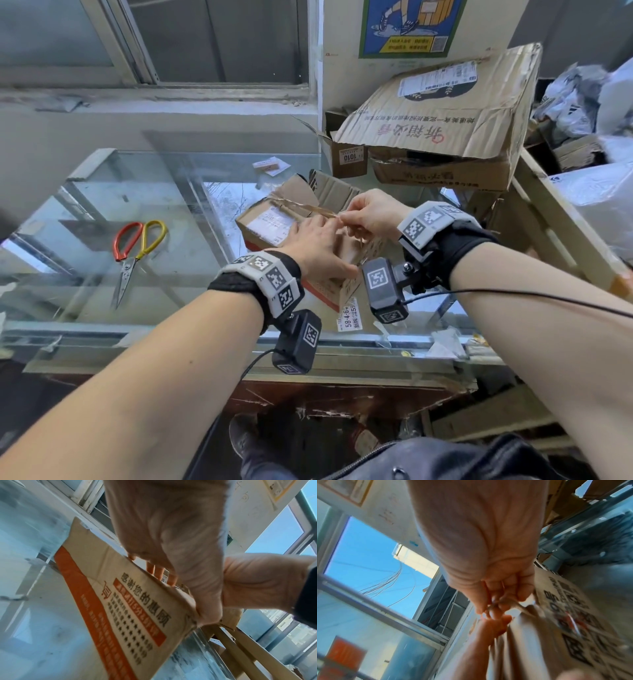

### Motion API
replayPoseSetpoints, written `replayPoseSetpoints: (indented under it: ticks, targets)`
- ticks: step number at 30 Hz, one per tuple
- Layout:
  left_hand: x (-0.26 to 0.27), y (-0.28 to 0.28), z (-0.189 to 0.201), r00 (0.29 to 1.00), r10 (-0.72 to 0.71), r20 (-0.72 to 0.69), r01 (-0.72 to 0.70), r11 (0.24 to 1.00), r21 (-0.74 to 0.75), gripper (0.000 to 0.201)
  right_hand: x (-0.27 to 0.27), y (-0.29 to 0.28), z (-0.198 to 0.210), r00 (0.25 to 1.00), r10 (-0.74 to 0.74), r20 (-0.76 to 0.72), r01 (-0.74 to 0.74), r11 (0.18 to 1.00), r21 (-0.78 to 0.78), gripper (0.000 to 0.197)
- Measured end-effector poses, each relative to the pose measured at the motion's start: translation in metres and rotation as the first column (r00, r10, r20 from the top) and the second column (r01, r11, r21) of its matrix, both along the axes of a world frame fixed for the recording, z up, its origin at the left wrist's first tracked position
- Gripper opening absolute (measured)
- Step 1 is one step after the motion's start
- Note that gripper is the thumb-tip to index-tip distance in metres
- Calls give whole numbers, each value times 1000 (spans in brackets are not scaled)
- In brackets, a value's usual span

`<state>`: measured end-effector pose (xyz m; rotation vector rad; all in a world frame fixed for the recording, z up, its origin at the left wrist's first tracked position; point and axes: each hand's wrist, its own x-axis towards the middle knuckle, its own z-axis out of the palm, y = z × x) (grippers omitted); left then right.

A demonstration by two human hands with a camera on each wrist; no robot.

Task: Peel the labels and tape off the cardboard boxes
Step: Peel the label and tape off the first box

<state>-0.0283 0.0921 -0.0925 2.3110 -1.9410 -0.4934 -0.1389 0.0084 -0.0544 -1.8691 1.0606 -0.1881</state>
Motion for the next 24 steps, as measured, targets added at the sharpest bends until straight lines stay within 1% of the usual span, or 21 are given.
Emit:
replayPoseSetpoints:
  ticks: [3, 6, 8, 10, 12, 14, 15, 18, 19, 21, 24]
  targets:
    - [6, 7, -2, 999, -27, -18, 28, 999, 32, 82, 3, 3, 0, 995, 55, -79, -52, 997, 50, 13]
    - [7, 11, -3, 997, -25, -69, 23, 999, -22, 80, 10, 7, 0, 981, 92, -172, -96, 995, -14, 15]
    - [9, 13, -3, 996, -36, -81, 34, 999, -36, 79, 14, 8, -1, 974, 105, -199, -114, 993, -35, 16]
    - [14, 16, -4, 997, -47, -66, 45, 998, -36, 72, 16, 9, -1, 980, 113, -162, -116, 993, -5, 16]
    - [19, 18, -4, 997, -60, -52, 58, 998, -34, 61, 15, 8, 0, 992, 111, -61, -107, 992, 68, 20]
    - [20, 18, -4, 996, -77, -54, 76, 997, -28, 57, 12, 7, 1, 995, 104, -10, -103, 991, 86, 21]
    - [20, 18, -3, 995, -83, -61, 82, 996, -28, 57, 11, 7, 2, 995, 99, -10, -98, 993, 73, 20]
    - [20, 16, 4, 992, -75, -102, 69, 996, -61, 56, 11, 8, 2, 996, 76, -41, -77, 996, -34, 17]
    - [19, 16, 6, 991, -72, -116, 64, 995, -70, 55, 12, 8, 2, 998, 61, -34, -62, 997, -39, 16]
    - [17, 16, 8, 989, -72, -133, 62, 995, -79, 56, 12, 8, 2, 999, 32, 3, -32, 999, 7, 14]
    - [15, 17, 9, 987, -72, -142, 58, 993, -104, 58, 13, 7, 4, 999, 32, -16, -32, 999, 3, 14]
